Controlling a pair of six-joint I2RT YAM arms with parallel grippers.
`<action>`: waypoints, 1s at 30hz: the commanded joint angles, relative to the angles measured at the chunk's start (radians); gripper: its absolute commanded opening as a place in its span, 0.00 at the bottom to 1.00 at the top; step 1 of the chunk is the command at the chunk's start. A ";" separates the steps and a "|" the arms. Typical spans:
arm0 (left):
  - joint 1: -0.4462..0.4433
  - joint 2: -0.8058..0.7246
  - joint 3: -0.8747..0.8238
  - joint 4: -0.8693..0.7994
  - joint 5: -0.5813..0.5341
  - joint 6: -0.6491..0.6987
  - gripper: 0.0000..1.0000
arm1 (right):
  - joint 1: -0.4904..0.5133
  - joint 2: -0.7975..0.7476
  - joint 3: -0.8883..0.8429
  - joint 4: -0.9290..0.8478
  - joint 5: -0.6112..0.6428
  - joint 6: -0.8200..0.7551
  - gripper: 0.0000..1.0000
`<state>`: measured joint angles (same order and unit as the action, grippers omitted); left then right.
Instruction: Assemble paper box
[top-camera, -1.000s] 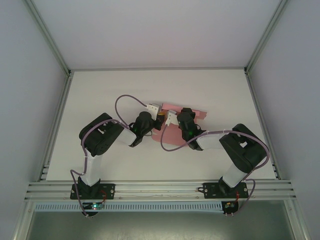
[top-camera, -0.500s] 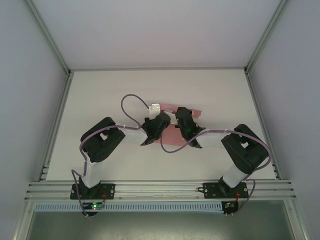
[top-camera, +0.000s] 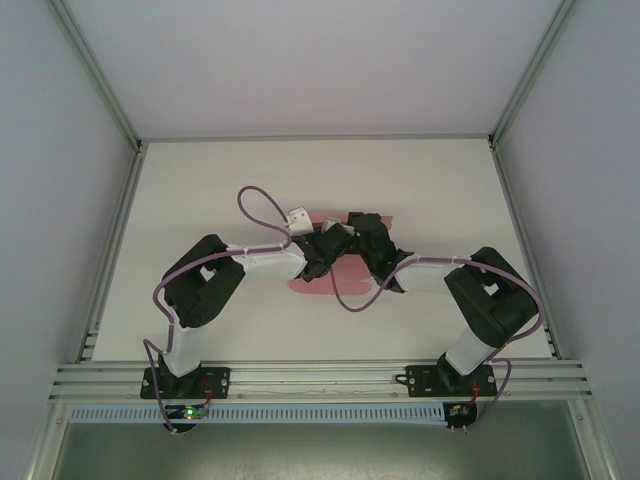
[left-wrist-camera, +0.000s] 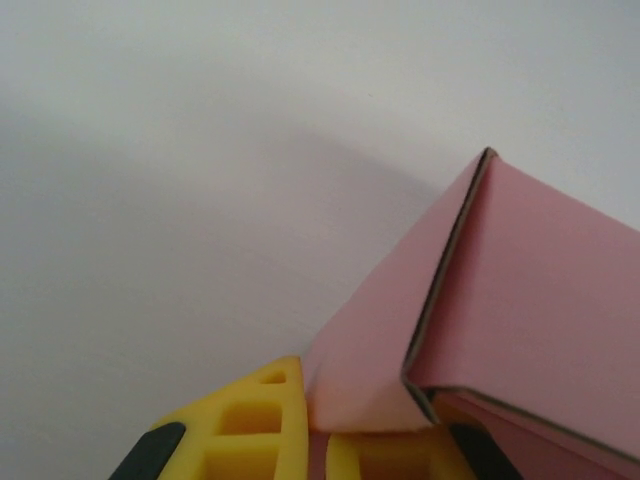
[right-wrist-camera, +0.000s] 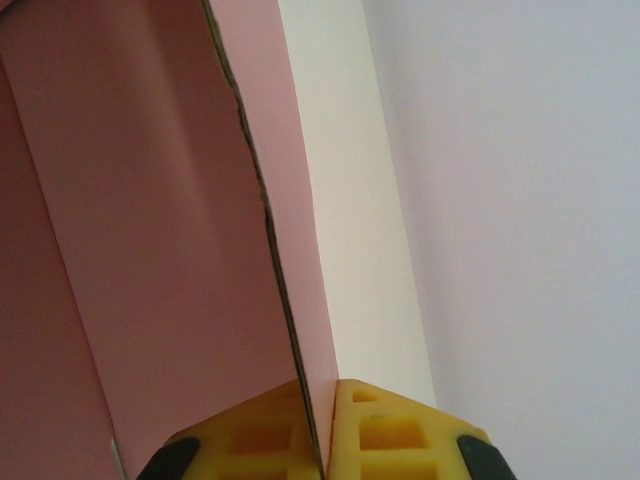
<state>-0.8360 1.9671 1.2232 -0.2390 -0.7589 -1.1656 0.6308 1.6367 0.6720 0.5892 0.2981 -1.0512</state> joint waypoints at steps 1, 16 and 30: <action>0.084 -0.032 -0.119 0.254 -0.167 0.156 0.00 | 0.050 0.043 -0.065 -0.293 -0.057 0.053 0.00; 0.087 -0.154 -0.288 0.626 0.230 0.558 0.00 | -0.064 -0.292 -0.005 -0.392 -0.292 0.147 0.98; 0.127 -0.361 -0.268 0.267 0.592 0.800 0.00 | -0.101 -0.468 0.049 -0.594 -0.380 0.081 0.98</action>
<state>-0.7200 1.6337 0.9184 0.1993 -0.2722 -0.4427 0.5144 1.1545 0.6914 0.0307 -0.0559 -0.9573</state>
